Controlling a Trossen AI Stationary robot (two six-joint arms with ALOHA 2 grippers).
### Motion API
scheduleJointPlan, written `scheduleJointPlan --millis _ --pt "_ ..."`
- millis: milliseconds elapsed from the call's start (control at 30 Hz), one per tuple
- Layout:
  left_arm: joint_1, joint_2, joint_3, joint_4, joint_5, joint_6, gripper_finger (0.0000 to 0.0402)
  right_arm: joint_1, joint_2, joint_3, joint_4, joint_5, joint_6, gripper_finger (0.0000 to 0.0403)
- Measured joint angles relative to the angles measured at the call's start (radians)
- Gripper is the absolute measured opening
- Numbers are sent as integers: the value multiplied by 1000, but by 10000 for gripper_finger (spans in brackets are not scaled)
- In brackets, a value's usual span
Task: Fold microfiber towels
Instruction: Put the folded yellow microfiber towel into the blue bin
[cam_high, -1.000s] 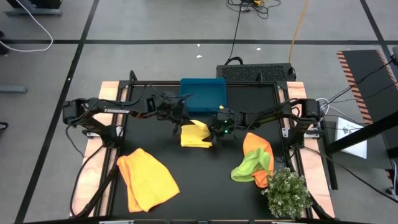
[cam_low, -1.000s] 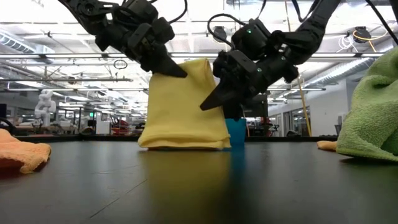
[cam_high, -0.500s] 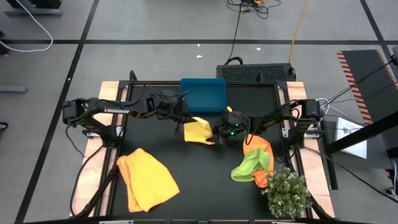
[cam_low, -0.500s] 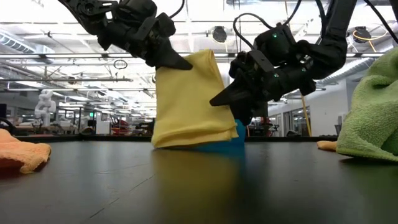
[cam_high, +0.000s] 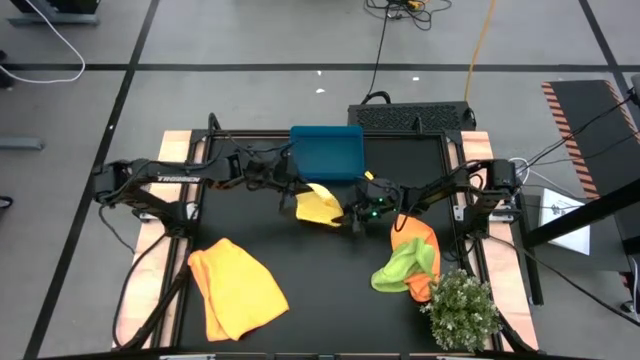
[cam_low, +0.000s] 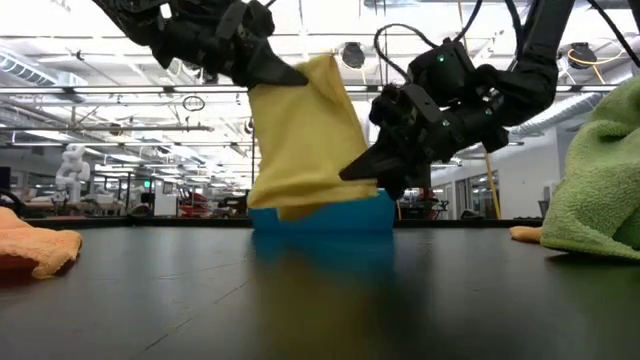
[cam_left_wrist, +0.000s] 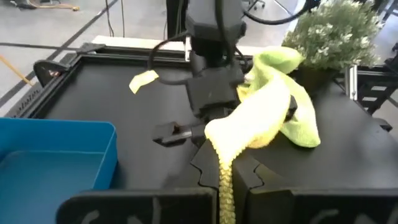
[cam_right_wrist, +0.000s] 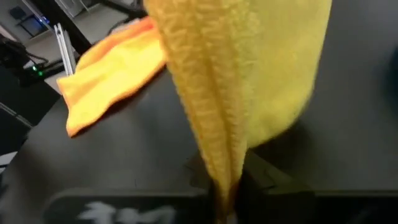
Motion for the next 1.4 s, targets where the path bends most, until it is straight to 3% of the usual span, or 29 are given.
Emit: scheduleJointPlan --millis 267,500,600,733,900,1033,1233,1400 --pt "32 -100 0 6 -120 33 2 -99 -268 0 -160 0 -97 3" --pt "74 -91 0 27 -211 46 2 -256 -462 20 -350 1 -187 2" --pt "84 -63 -1 31 -215 53 13 -300 -471 51 -449 1 -230 1" --pt "88 -33 1 79 -213 64 62 -316 -460 90 -546 -1 -272 1" --pt "75 6 0 126 -185 71 129 -314 -455 117 -579 -7 -280 1" --pt "53 44 0 140 -176 80 160 -314 -456 119 -580 -28 -274 1" --pt "17 83 0 186 -156 132 171 -314 -456 120 -581 -28 -258 0" --pt "2 89 0 197 -154 178 152 -314 -456 120 -580 -29 -251 0"
